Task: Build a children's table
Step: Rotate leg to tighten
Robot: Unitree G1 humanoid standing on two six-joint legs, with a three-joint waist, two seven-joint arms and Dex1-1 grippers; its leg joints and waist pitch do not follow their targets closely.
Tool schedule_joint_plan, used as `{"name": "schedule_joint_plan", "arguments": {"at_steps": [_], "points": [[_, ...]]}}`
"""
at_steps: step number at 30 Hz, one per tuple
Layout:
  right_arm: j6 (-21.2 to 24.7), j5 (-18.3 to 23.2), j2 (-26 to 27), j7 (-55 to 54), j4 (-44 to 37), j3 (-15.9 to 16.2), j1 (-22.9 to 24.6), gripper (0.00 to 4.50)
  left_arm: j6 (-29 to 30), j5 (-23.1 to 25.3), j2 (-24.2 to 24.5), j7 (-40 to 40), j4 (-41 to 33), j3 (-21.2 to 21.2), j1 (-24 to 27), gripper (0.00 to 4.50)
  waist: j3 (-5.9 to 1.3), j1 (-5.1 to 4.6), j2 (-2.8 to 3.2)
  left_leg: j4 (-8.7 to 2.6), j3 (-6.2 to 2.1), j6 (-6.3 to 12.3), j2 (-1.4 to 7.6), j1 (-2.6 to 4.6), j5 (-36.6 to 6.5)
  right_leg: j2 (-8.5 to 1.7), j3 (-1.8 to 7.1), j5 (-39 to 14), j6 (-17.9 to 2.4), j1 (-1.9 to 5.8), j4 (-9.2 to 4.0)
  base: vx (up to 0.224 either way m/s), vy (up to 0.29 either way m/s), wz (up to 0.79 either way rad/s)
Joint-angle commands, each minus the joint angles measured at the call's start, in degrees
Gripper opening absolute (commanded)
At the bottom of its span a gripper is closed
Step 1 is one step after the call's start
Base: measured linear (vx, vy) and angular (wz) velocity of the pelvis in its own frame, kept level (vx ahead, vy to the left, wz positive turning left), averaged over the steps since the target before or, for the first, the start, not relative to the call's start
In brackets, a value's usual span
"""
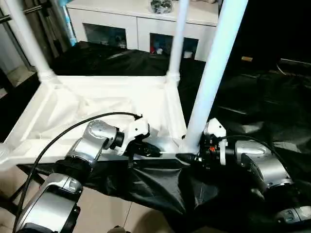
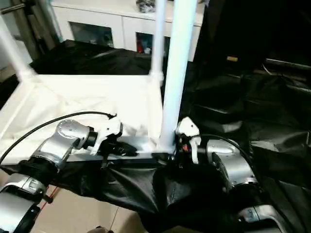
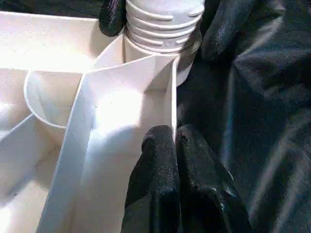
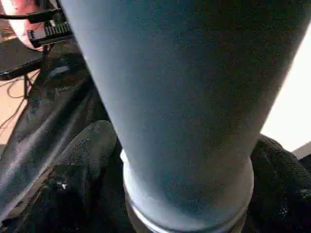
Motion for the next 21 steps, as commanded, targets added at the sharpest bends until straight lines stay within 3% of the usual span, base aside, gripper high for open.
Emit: {"name": "schedule_joint_plan", "arguments": {"at_steps": [1,5,8,12,14,16,21], "points": [[1.53,0.45,0.57,3.14,-1.6,3.75,0.83,3.48,-0.74,-0.8,-0.53,-0.04,-2.06,-0.77,-0.44,0.0,-3.55,-0.03,-0.23,-3.76,-0.51,2.44,2.47,0.79,-12.86,-4.7,2.7,-15.59,-11.32,2.74,-4.26,0.0,0.0,0.0],[2.6,0.64,0.87,3.33,-2.94,4.01,1.52,3.3,-0.67,-0.92,-0.71,0.01,-2.02,-0.6,-0.34,0.0,-3.68,0.09,-0.2,-3.54,-0.4,2.97,2.37,0.65,-11.24,-4.66,2.69,-12.65,-12.01,2.86,-3.99,0.0,0.0,0.0],[3.07,0.39,2.13,1.0,-2.22,3.18,1.61,3.09,0.07,-1.07,-1.86,1.81,-1.79,-0.01,-0.4,0.0,-3.57,0.11,-0.19,-3.61,-0.39,2.79,2.39,0.74,-11.89,-4.67,2.62,-14.01,-11.91,2.75,-4.15,0.0,0.0,0.0],[2.58,-1.27,5.46,-8.28,2.43,0.67,0.03,2.89,1.22,-0.74,-4.23,7.24,-0.32,1.26,-1.33,0.0,-3.33,-0.25,-0.24,-3.78,-0.56,1.54,2.23,0.88,-14.27,-4.91,2.61,-19.1,-10.88,2.59,-4.7,0.0,0.0,0.0],[2.8,-2.84,7.95,-16.67,6.78,-1.25,-1.86,2.82,2.0,-0.1,-5.93,11.88,1.23,2.0,-2.49,0.0,-3.07,-0.91,-0.12,-3.99,-0.77,0.24,2.13,1.07,-16.16,-4.82,2.57,-22.95,-10.02,2.15,-5.01,0.0,0.0,0.0],[3.1,-3.83,10.5,-24.54,10.46,-3.12,-3.51,2.8,2.81,0.73,-8.1,17.6,3.08,2.74,-3.9,0.0,-3.16,-1.39,-0.21,-4.07,-1.07,-0.86,2.05,1.01,-17.08,-4.93,2.47,-24.72,-9.17,2.37,-5.08,0.0,0.0,0.0],[4.04,-4.34,15.42,-35.84,15.28,-5.88,-6.01,2.79,4.26,1.72,-12.49,27.57,6.21,4.13,-6.11,0.0,-3.21,-2.08,-0.28,-3.75,-0.81,0.37,1.81,1.03,-16.61,-4.83,2.68,-23.2,-9.32,2.15,-5.41,0.0,0.0,0.0]]}}
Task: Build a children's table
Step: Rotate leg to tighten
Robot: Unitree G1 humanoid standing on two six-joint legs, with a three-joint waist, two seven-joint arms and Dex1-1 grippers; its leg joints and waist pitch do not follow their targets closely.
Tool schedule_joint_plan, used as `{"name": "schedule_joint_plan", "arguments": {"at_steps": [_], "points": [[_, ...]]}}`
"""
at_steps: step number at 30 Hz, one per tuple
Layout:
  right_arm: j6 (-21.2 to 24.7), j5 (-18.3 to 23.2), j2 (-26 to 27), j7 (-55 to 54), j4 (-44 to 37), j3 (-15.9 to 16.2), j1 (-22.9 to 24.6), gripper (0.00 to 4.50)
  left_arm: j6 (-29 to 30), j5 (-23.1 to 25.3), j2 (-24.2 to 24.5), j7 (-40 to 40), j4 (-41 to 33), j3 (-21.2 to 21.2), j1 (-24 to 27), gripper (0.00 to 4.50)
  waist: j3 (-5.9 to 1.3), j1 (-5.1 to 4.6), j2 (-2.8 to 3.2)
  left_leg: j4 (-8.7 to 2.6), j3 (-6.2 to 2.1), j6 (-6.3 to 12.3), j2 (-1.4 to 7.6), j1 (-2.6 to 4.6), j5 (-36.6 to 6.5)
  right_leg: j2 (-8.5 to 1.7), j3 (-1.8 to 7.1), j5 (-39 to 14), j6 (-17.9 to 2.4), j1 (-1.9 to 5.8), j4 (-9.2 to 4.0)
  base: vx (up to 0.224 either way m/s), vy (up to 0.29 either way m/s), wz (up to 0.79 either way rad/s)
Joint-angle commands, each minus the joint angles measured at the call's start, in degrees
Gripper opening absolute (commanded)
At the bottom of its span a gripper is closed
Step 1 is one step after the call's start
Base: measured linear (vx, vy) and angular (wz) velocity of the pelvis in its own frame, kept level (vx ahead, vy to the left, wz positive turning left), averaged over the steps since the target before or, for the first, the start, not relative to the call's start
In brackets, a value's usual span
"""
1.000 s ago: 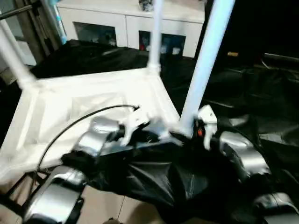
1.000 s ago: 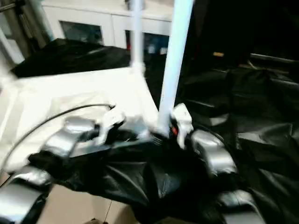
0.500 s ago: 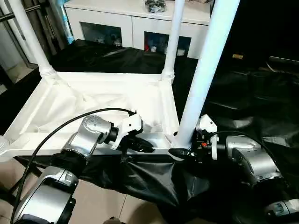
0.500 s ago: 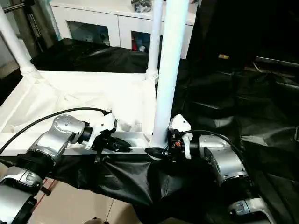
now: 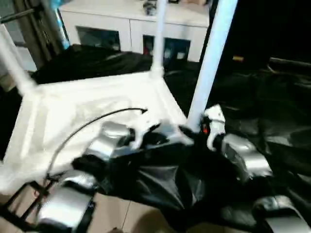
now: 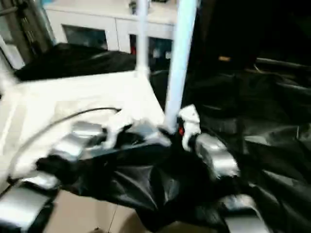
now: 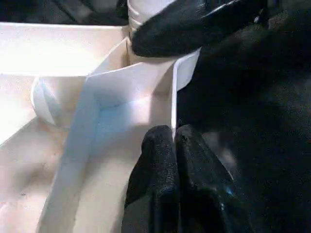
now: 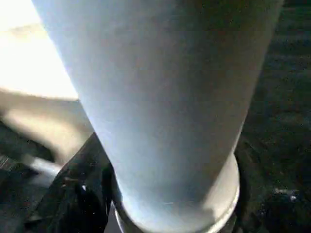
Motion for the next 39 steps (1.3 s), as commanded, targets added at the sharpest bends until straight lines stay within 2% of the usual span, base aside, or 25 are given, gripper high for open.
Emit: {"name": "schedule_joint_plan", "arguments": {"at_steps": [1,3,4,8,12,15,16,18,20,21,24,26,30,33,34,37,39], "points": [[0.99,-2.79,5.34,-4.2,5.8,4.2,-0.06,2.79,-0.16,-0.48,-4.46,6.67,0.16,0.9,-2.93,0.0,-3.26,-0.18,-0.3,-4.12,-0.77,0.51,1.88,0.83,-16.33,-4.72,2.58,-22.7,-9.61,2.05,-5.33,0.0,0.0,0.0],[-0.31,-4.04,6.19,-4.78,6.78,5.16,-0.47,2.79,-0.49,-0.15,-5.19,7.65,0.39,0.72,-3.07,0.0,-3.3,-0.14,-0.2,-4.11,-0.75,0.46,1.91,0.84,-16.21,-4.73,2.57,-22.13,-9.7,1.99,-5.33,0.0,0.0,0.0],[-2.24,-4.67,6.6,-3.18,6.79,6.33,-0.35,3.34,-0.74,0.11,-5.49,7.86,0.41,0.45,-3.05,0.0,-3.26,-0.14,-0.23,-4.08,-0.71,0.74,1.89,0.87,-16.52,-4.7,2.59,-21.87,-9.74,2.0,-5.34,0.0,0.0,0.0],[-1.85,-2.14,7.26,-0.36,6.41,4.77,-0.87,3.64,-1.55,0.05,-5.24,5.79,-0.18,-0.03,-2.42,0.0,-3.16,-0.12,-0.16,-4.35,-0.83,1.33,2.04,0.81,-17.18,-4.64,2.58,-21.41,-9.74,2.1,-5.28,0.0,0.0,0.0],[-3.22,-2.53,5.66,2.29,5.2,5.46,-0.62,3.91,-2.33,-0.45,-4.0,2.37,-1.17,-0.5,-1.68,0.0,-3.28,-0.16,-0.21,-4.33,-0.84,1.48,1.98,0.55,-17.02,-4.76,2.67,-20.83,-9.79,2.34,-5.22,0.0,0.0,0.0],[-4.53,-2.17,3.47,7.98,3.36,5.71,0.16,3.91,-3.39,-1.03,-2.48,-1.96,-2.44,-1.08,-0.67,0.0,-3.52,0.04,-0.2,-4.16,-0.73,2.31,2.07,0.41,-14.9,-4.77,2.74,-16.39,-10.89,2.67,-4.75,0.0,0.0,0.0],[-4.85,-1.24,1.51,12.7,1.21,6.04,1.13,3.91,-3.41,-1.43,-1.29,-4.97,-3.45,-1.41,0.0,0.0,-3.68,0.12,-0.29,-3.95,-0.58,3.27,2.02,0.35,-12.71,-4.67,2.75,-12.65,-11.86,2.9,-4.39,0.0,0.0,0.0],[-4.27,0.3,-0.93,18.32,-1.59,6.82,2.4,3.91,-3.56,-1.79,0.16,-8.07,-4.16,-1.79,0.52,0.0,-3.84,0.26,-0.27,-3.75,-0.42,4.41,2.05,0.2,-10.44,-4.61,2.75,-8.68,-13.15,3.06,-3.94,0.0,0.0,0.0],[-3.85,0.96,-2.04,21.02,-2.84,7.14,2.97,3.91,-3.78,-1.93,0.86,-9.56,-4.4,-1.94,0.7,0.0,-3.94,0.67,-0.15,-3.63,-0.3,5.55,2.14,0.07,-8.71,-4.43,2.58,-5.74,-13.91,3.28,-3.56,0.0,0.0,0.0],[-3.8,1.57,-4.12,25.79,-5.08,8.04,4.08,3.91,-5.04,-2.2,2.12,-12.38,-4.75,-2.2,1.06,0.0,-3.83,0.75,-0.12,-3.62,-0.28,5.87,2.2,0.0,-8.46,-4.37,2.45,-5.37,-14.14,3.23,-3.59,0.0,0.0,0.0],[-2.27,2.29,-7.12,32.43,-7.76,9.6,5.5,3.91,-6.17,-2.48,4.23,-16.72,-5.22,-2.7,1.59,0.0,-3.75,0.9,-0.06,-3.65,-0.27,5.81,2.33,0.14,-9.75,-4.45,2.37,-7.19,-14.3,3.09,-3.66,0.0,0.0,0.0],[-1.42,2.58,-8.31,35.0,-8.71,10.22,5.99,3.91,-6.6,-2.44,5.24,-18.33,-5.25,-2.84,1.69,0.0,-3.48,1.17,-0.05,-3.84,-0.26,4.98,2.47,0.38,-11.84,-4.45,2.41,-11.39,-13.62,2.86,-4.14,0.0,0.0,0.0],[0.02,2.91,-9.46,37.57,-9.79,10.79,6.47,3.91,-6.66,-2.84,6.64,-20.87,-5.92,-2.8,1.98,0.0,-3.33,1.8,-0.05,-4.13,-0.33,3.21,2.62,0.75,-13.87,-4.58,2.5,-16.19,-12.45,2.56,-4.49,0.0,0.0,0.0],[0.85,3.08,-10.07,38.75,-10.54,11.32,6.75,3.91,-6.73,-3.03,7.73,-22.62,-6.2,-2.86,2.17,0.0,-3.42,1.82,-0.07,-4.22,-0.43,2.58,2.68,0.7,-13.7,-4.65,2.58,-15.92,-12.05,2.55,-4.38,0.0,0.0,0.0],[1.8,3.31,-10.28,39.51,-10.96,11.54,6.87,3.66,-6.95,-3.13,8.08,-23.25,-6.07,-2.86,2.18,0.0,-3.51,1.83,-0.12,-4.14,-0.4,2.55,2.59,0.66,-13.18,-4.64,2.58,-15.1,-12.14,2.63,-4.27,0.0,0.0,0.0],[2.37,3.55,-10.03,39.72,-11.33,11.46,7.07,3.57,-7.03,-3.3,8.2,-23.57,-5.99,-2.87,2.21,0.0,-3.64,1.95,-0.17,-3.95,-0.32,3.05,2.5,0.53,-11.34,-4.67,2.58,-12.58,-12.62,2.72,-4.05,0.0,0.0,0.0],[2.61,3.53,-9.87,39.82,-11.55,11.46,7.2,3.24,-6.97,-3.42,8.15,-23.67,-6.14,-2.82,2.34,0.0,-3.66,1.98,-0.21,-3.9,-0.29,3.17,2.45,0.48,-10.84,-4.6,2.54,-11.83,-12.76,2.76,-3.92,0.0,0.0,0.0]]}}
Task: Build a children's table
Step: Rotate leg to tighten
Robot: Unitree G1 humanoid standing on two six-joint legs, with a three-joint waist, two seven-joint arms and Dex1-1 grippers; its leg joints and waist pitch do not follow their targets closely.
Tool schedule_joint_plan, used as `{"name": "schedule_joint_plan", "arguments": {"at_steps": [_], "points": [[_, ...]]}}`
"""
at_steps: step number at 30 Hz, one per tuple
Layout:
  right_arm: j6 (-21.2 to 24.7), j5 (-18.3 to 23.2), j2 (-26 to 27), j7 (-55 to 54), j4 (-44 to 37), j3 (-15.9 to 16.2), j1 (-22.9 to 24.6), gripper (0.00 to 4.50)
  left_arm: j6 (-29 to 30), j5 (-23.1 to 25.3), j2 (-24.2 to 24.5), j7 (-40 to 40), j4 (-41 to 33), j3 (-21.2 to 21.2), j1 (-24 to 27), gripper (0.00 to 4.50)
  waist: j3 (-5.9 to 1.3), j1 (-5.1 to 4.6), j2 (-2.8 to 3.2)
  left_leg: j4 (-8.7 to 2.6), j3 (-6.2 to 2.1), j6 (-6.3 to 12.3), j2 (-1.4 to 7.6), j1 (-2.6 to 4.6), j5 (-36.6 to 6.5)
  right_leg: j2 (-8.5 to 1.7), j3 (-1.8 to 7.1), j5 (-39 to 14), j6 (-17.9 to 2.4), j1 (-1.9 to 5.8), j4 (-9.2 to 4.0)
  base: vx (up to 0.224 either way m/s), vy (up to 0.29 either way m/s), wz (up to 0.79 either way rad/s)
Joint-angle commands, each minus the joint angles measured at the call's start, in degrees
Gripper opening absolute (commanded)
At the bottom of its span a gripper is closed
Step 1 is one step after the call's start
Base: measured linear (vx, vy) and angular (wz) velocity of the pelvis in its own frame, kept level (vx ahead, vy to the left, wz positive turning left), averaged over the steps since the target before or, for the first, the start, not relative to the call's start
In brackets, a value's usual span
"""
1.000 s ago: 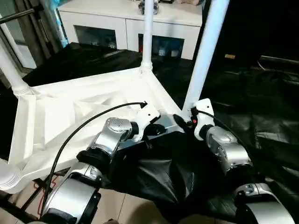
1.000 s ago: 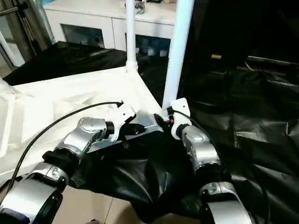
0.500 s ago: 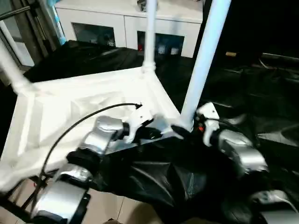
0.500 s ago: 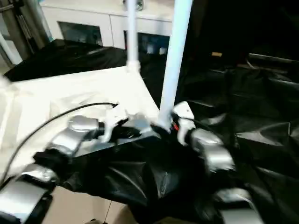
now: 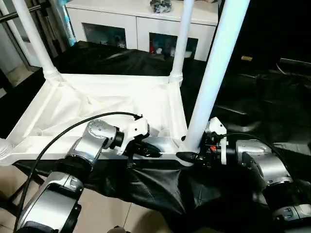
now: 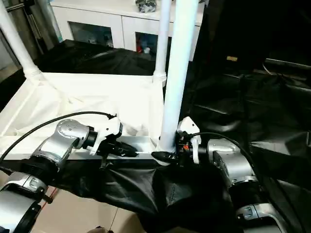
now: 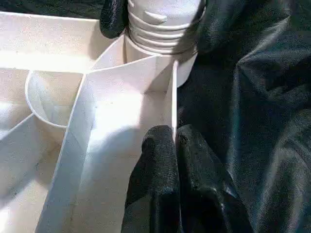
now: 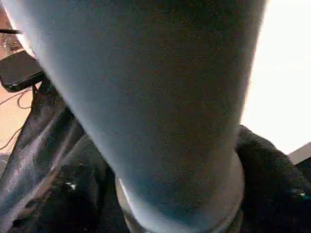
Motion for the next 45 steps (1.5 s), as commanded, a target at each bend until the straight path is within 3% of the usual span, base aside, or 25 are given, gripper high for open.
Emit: {"name": "schedule_joint_plan", "arguments": {"at_steps": [1,5,8,9,12,14,18,21,23,27,33,37,38,40,42,45], "points": [[1.48,0.25,1.32,2.92,-1.28,3.48,1.35,3.18,-0.48,-1.25,-0.96,0.47,-2.02,-0.28,-0.39,0.0,-3.68,0.07,-0.26,-3.36,-0.35,3.24,2.31,0.62,-10.69,-4.7,2.64,-11.71,-12.51,3.0,-3.89,0.0,0.0,0.0],[1.6,0.36,2.09,1.65,-1.13,3.08,1.58,2.94,0.21,-1.53,-1.66,1.79,-2.39,0.15,-0.28,0.0,-3.59,0.09,-0.23,-3.39,-0.34,3.1,2.33,0.66,-11.3,-4.73,2.61,-12.98,-12.34,2.95,-4.05,0.0,0.0,0.0],[0.87,-1.34,4.7,-5.32,1.74,2.21,0.98,2.84,1.59,-0.4,-3.98,9.04,-0.06,1.59,-1.67,0.0,-3.53,-0.01,-0.27,-3.44,-0.37,2.53,2.3,0.74,-11.95,-4.78,2.64,-14.99,-11.79,2.79,-4.24,0.0,0.0,0.0],[0.87,-1.34,4.7,-5.32,1.74,2.21,0.98,2.8,1.59,-0.4,-3.98,9.04,-0.06,1.59,-1.67,0.0,-3.26,-0.24,-0.3,-3.6,-0.46,1.85,2.21,0.89,-13.48,-4.82,2.58,-17.78,-11.31,2.63,-4.58,0.0,0.0,0.0],[-0.31,-5.41,10.35,-24.06,10.12,-1.03,-2.46,2.78,3.77,1.31,-7.37,19.69,3.43,3.03,-3.97,0.0,-2.89,-0.88,-0.2,-3.83,-0.73,0.07,1.98,1.27,-16.58,-4.88,2.52,-25.1,-9.43,2.11,-5.37,0.0,0.0,0.0],[0.11,-5.94,12.65,-31.6,14.08,-2.97,-4.34,2.77,4.76,1.83,-8.78,23.36,4.5,3.36,-4.75,0.0,-2.77,-1.86,-0.2,-4.04,-1.26,-1.24,1.75,1.14,-19.08,-4.99,2.2,-30.2,-7.25,2.33,-5.71,0.0,0.0,0.0],[-2.28,-7.24,16.47,-43.29,19.82,-4.88,-7.01,2.76,6.58,2.33,-11.82,29.22,5.78,3.74,-5.98,0.0,-2.74,-2.89,-0.12,-3.85,-1.36,-0.44,1.41,1.6,-21.56,-4.99,2.07,-33.27,-5.98,1.82,-6.66,0.0,0.0,0.0],[-4.68,-8.59,17.97,-44.02,20.79,-3.97,-7.37,2.76,6.51,2.54,-13.18,30.5,6.14,3.67,-6.34,0.0,-2.97,-2.91,-0.13,-3.84,-1.15,0.29,1.52,1.6,-20.99,-4.89,2.35,-29.98,-6.8,1.77,-6.53,0.0,0.0,0.0],[-5.95,-8.8,18.63,-43.3,21.34,-3.89,-7.64,3.31,6.19,2.75,-13.66,30.45,6.34,3.49,-6.45,0.0,-2.94,-2.96,-0.04,-4.02,-1.13,0.84,1.62,1.32,-20.49,-4.76,2.42,-26.91,-7.93,2.05,-6.17,0.0,0.0,0.0],[-6.8,-6.83,18.57,-39.0,21.03,-4.8,-8.2,3.73,5.49,2.59,-13.42,28.45,5.97,2.98,-6.21,0.0,-2.96,-2.93,-0.04,-4.08,-1.09,1.32,1.67,1.28,-20.59,-4.74,2.52,-25.12,-8.91,2.3,-5.91,0.0,0.0,0.0],[-9.44,-5.53,13.9,-27.65,16.93,-2.76,-6.81,3.98,3.92,1.58,-11.1,22.14,4.15,2.05,-4.89,0.0,-3.23,-2.77,-0.3,-3.93,-0.85,2.67,1.77,0.9,-17.59,-4.85,2.71,-19.92,-10.63,2.82,-5.4,0.0,0.0,0.0],[-8.41,-3.0,8.6,-15.6,11.56,-1.87,-4.59,3.98,2.45,0.6,-8.19,14.15,1.75,0.81,-3.28,0.0,-3.78,-2.07,-0.36,-3.37,-0.57,5.21,1.91,0.4,-11.17,-4.79,2.76,-10.15,-13.16,3.58,-4.23,0.0,0.0,0.0],[-8.1,-2.68,7.99,-14.19,10.88,-1.78,-4.32,3.98,2.22,0.44,-7.86,13.17,1.44,0.68,-3.07,0.0,-4.05,-1.63,-0.1,-3.16,-0.49,6.01,2.0,0.27,-8.5,-4.57,2.67,-6.01,-13.99,3.68,-3.61,0.0,0.0,0.0],[-7.31,-2.21,6.82,-11.87,9.59,-1.35,-3.8,3.98,2.07,0.46,-7.26,12.18,1.37,0.51,-2.92,0.0,-4.1,-1.31,-0.19,-2.96,-0.36,6.98,2.06,0.09,-6.94,-4.43,2.53,-2.2,-15.08,3.59,-3.17,0.0,0.0,0.0],[-5.0,-1.05,4.22,-6.48,6.31,-0.38,-2.4,3.98,1.17,0.26,-5.81,9.12,1.15,0.21,-2.47,0.0,-3.81,-1.05,-0.17,-3.01,-0.23,6.77,2.0,0.36,-8.67,-4.35,2.44,-4.49,-15.11,3.38,-3.62,0.0,0.0,0.0],[-3.0,-0.45,2.02,-2.1,3.36,0.97,-0.89,3.98,0.54,-0.38,-4.07,4.93,0.2,-0.1,-1.89,0.0,-3.69,-0.32,-0.18,-3.26,-0.3,5.58,2.29,0.53,-10.63,-4.58,2.52,-9.9,-13.54,3.35,-3.99,0.0,0.0,0.0]]}}
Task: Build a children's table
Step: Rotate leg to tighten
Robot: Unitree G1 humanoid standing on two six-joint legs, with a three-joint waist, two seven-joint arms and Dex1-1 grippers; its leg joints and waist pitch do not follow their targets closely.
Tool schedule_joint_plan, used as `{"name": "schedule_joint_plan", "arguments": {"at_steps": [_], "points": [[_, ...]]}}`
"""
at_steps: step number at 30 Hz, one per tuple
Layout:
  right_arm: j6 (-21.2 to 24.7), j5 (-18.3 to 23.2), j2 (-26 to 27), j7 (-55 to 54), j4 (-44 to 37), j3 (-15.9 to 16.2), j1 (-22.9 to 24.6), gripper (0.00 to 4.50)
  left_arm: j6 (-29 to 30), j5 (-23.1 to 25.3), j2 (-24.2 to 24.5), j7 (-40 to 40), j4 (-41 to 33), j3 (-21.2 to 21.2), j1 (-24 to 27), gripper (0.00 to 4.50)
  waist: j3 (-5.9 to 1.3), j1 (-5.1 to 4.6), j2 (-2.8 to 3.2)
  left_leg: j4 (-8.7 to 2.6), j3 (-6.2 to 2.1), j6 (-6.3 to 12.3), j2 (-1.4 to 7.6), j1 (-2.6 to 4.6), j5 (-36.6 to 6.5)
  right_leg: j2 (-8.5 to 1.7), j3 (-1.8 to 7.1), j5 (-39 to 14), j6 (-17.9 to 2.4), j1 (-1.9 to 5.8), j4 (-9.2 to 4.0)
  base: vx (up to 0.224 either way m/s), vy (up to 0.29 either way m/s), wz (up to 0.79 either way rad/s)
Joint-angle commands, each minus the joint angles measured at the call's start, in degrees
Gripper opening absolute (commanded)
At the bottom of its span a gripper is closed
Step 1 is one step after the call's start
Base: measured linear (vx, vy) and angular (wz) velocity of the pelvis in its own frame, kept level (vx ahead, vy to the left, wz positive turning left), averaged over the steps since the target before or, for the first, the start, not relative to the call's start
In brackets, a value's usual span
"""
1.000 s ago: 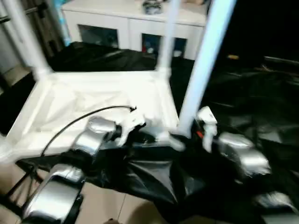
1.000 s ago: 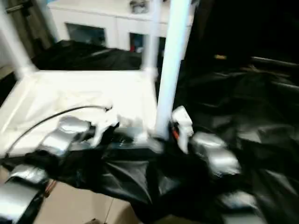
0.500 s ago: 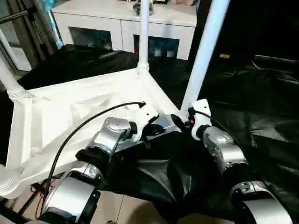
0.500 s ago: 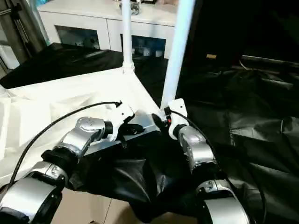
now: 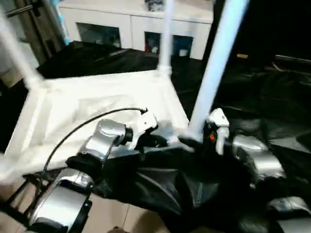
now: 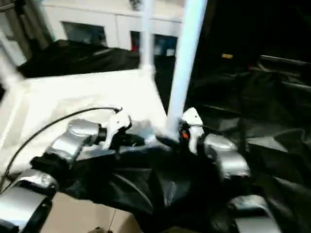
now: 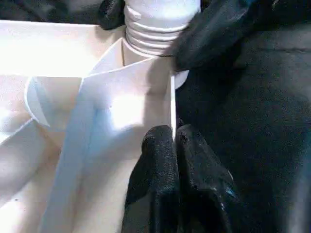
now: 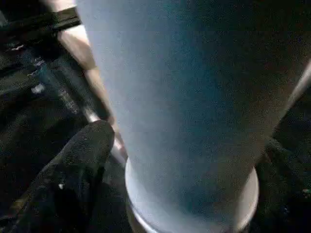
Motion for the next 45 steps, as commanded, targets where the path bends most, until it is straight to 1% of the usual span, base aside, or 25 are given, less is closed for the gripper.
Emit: {"name": "schedule_joint_plan", "arguments": {"at_steps": [1,4,5,7,9,10,11,16,19,21,22,23,24,25,27,29,31,32,34,36,39,42,43,44,45], "points": [[2.24,0.58,0.04,5.44,-2.62,4.4,1.57,3.98,-1.73,-0.63,-0.06,-2.9,-2.18,-1.3,-0.21,0.0,-3.58,0.14,-0.09,-3.18,-0.22,5.0,2.38,0.61,-11.34,-4.56,2.57,-11.67,-13.01,3.3,-4.09,0.0,0.0,0.0],[3.14,0.5,-0.82,7.27,-4.23,5.47,2.58,3.98,-1.85,-0.73,0.82,-4.34,-2.69,-1.37,0.07,0.0,-3.46,0.3,-0.09,-3.33,-0.26,3.62,2.47,0.86,-12.88,-4.7,2.66,-14.34,-12.24,3.08,-4.33,0.0,0.0,0.0],[3.56,0.44,-1.01,7.8,-4.65,5.83,2.84,3.74,-1.89,-0.78,1.06,-4.69,-2.73,-1.35,0.09,0.0,-3.44,0.34,-0.1,-3.36,-0.27,3.32,2.42,0.87,-13.13,-4.67,2.67,-15.17,-11.97,3.07,-4.43,0.0,0.0,0.0],[3.66,0.11,-1.02,8.09,-4.93,6.28,3.14,3.66,-2.07,-0.75,1.44,-5.09,-2.68,-1.35,0.09,0.0,-3.52,0.29,-0.14,-3.38,-0.35,2.94,2.37,0.71,-12.67,-4.68,2.7,-15.06,-11.62,3.14,-4.33,0.0,0.0,0.0],[4.17,0.28,-1.15,8.13,-5.5,6.42,3.37,3.61,-2.25,-0.73,1.58,-5.33,-2.61,-1.41,0.07,0.0,-3.59,0.33,-0.12,-3.36,-0.35,2.92,2.37,0.74,-12.18,-4.67,2.69,-14.38,-11.68,3.15,-4.25,0.0,0.0,0.0],[5.04,0.53,-1.26,8.47,-6.24,6.5,3.58,3.34,-2.22,-0.92,1.74,-5.68,-2.74,-1.47,0.13,0.0,-3.66,0.31,-0.15,-3.23,-0.3,3.13,2.34,0.64,-11.44,-4.63,2.7,-12.4,-12.2,3.21,-4.03,0.0,0.0,0.0],[5.04,0.53,-1.26,8.47,-6.24,6.5,3.58,3.34,-2.22,-0.92,1.74,-5.68,-2.74,-1.47,0.13,0.0,-3.66,0.33,-0.17,-3.24,-0.32,3.19,2.33,0.6,-11.22,-4.63,2.68,-12.03,-12.25,3.25,-3.97,0.0,0.0,0.0],[6.46,1.05,-0.53,7.76,-6.67,6.25,3.83,2.9,-1.89,-1.1,1.1,-4.68,-2.93,-1.14,0.41,0.0,-3.65,0.38,-0.2,-3.18,-0.27,3.39,2.29,0.6,-10.92,-4.64,2.63,-11.87,-12.39,3.26,-3.99,0.0,0.0,0.0],[5.88,-0.24,1.31,2.76,-4.56,5.29,3.42,2.79,-1.02,-0.65,-0.6,-0.16,-1.85,-0.4,-0.28,0.0,-3.5,0.31,-0.28,-3.27,-0.32,2.81,2.28,0.62,-11.75,-4.76,2.64,-14.52,-11.7,3.13,-4.24,0.0,0.0,0.0],[4.72,-2.58,3.92,-6.21,-0.31,3.64,1.78,2.76,0.29,0.14,-2.23,5.06,-0.23,0.39,-1.56,0.0,-3.19,-0.07,-0.25,-3.41,-0.37,1.85,2.13,0.87,-13.97,-4.81,2.6,-18.9,-10.89,2.78,-4.75,0.0,0.0,0.0],[4.47,-3.71,5.16,-10.78,1.73,2.92,0.9,2.75,0.88,0.49,-3.01,7.31,0.58,0.68,-2.14,0.0,-3.13,-0.48,-0.27,-3.46,-0.51,0.78,1.98,1.03,-15.12,-4.91,2.59,-22.36,-10.08,2.59,-4.98,0.0,0.0,0.0],[4.5,-4.47,6.44,-15.27,3.84,2.07,-0.08,2.75,1.43,0.84,-3.83,9.65,1.31,0.96,-2.7,0.0,-3.06,-0.66,-0.36,-3.66,-0.82,0.14,1.9,1.11,-16.35,-4.95,2.42,-25.47,-8.92,2.75,-5.34,0.0,0.0,0.0],[4.55,-5.09,7.6,-19.29,5.73,1.29,-0.97,2.75,1.9,1.16,-4.58,11.76,1.96,1.21,-3.2,0.0,-2.96,-1.03,-0.35,-3.72,-0.87,-0.23,1.89,0.89,-16.38,-4.94,2.48,-26.19,-8.5,2.73,-5.27,0.0,0.0,0.0],[5.09,-5.29,9.04,-23.5,7.74,0.26,-2.0,2.74,2.37,1.34,-5.55,13.89,2.56,1.49,-3.73,0.0,-2.82,-1.42,-0.23,-3.84,-1.08,-0.75,1.81,1.12,-18.25,-4.91,2.28,-28.6,-7.69,2.6,-5.61,0.0,0.0,0.0],[5.58,-5.34,9.88,-25.75,8.78,-0.25,-2.59,2.74,2.7,1.42,-6.18,15.03,2.87,1.6,-4.01,0.0,-2.87,-1.94,-0.39,-3.64,-1.02,-0.29,1.63,1.44,-19.49,-4.89,2.36,-30.06,-7.06,2.34,-6.06,0.0,0.0,0.0],[5.72,-5.57,12.61,-31.98,11.44,-1.45,-4.06,2.74,3.78,1.66,-8.17,19.49,3.95,2.05,-4.96,0.0,-2.97,-2.22,-0.31,-3.66,-0.94,0.46,1.68,1.19,-18.44,-4.84,2.62,-27.97,-7.54,2.29,-5.85,0.0,0.0,0.0],[4.23,-6.19,15.07,-36.71,13.8,-2.14,-5.26,2.74,4.45,1.89,-9.96,23.23,4.9,2.65,-5.73,0.0,-3.06,-2.35,-0.35,-3.59,-0.91,0.3,1.57,1.42,-18.54,-4.76,2.5,-27.23,-8.03,2.26,-5.86,0.0,0.0,0.0],[2.5,-6.85,16.19,-38.59,14.91,-2.15,-5.73,2.74,4.41,2.03,-10.74,24.08,5.12,2.85,-5.87,0.0,-3.06,-2.39,-0.13,-3.59,-0.89,0.39,1.62,1.31,-18.34,-4.86,2.59,-26.51,-8.26,2.25,-5.81,0.0,0.0,0.0],[0.79,-6.51,17.32,-38.61,15.75,-2.48,-6.07,3.42,3.8,2.1,-11.16,23.29,4.82,2.37,-5.55,0.0,-3.1,-2.43,-0.22,-3.58,-0.81,0.91,1.6,1.25,-18.41,-4.79,2.64,-25.28,-8.47,2.34,-5.82,0.0,0.0,0.0],[0.14,-6.09,17.29,-36.46,15.1,-2.17,-6.05,3.44,3.44,1.85,-10.88,21.78,4.19,2.02,-4.96,0.0,-3.12,-2.49,-0.27,-3.7,-0.88,1.13,1.62,0.97,-17.94,-4.67,2.63,-24.14,-8.67,2.57,-5.59,0.0,0.0,0.0],[-0.47,-6.12,16.68,-34.75,14.44,-1.59,-5.97,3.83,3.07,1.67,-10.4,20.83,3.87,1.77,-4.62,0.0,-3.11,-2.52,-0.21,-3.79,-0.79,1.56,1.75,1.03,-17.78,-4.62,2.74,-21.49,-9.68,2.65,-5.33,0.0,0.0,0.0],[-2.1,-6.17,15.32,-30.88,13.57,-0.63,-5.62,3.88,2.26,1.57,-9.65,19.0,3.61,1.53,-4.21,0.0,-3.1,-2.5,-0.21,-3.74,-0.78,1.9,1.72,0.93,-17.87,-4.81,2.76,-22.21,-9.6,2.78,-5.45,0.0,0.0,0.0],[-3.77,-5.91,13.65,-26.49,12.33,0.18,-4.99,3.88,1.47,1.3,-8.66,16.08,2.85,1.16,-3.58,0.0,-3.16,-2.52,-0.32,-3.69,-0.74,2.12,1.69,0.84,-17.45,-4.77,2.75,-21.8,-9.65,2.91,-5.45,0.0,0.0,0.0],[-3.77,-5.91,13.65,-26.49,12.33,0.18,-4.99,3.88,1.47,1.3,-8.66,16.08,2.85,1.16,-3.58,0.0,-3.3,-2.37,-0.35,-3.62,-0.75,2.33,1.7,0.82,-16.92,-4.81,2.75,-21.0,-9.76,3.04,-5.34,0.0,0.0,0.0],[-4.88,-4.96,11.48,-20.81,10.13,0.58,-3.93,3.88,0.69,0.79,-7.16,11.71,1.56,0.55,-2.66,0.0,-3.37,-2.28,-0.34,-3.56,-0.7,2.91,1.78,0.65,-15.83,-4.81,2.87,-18.78,-10.27,3.16,-5.11,0.0,0.0,0.0]]}}
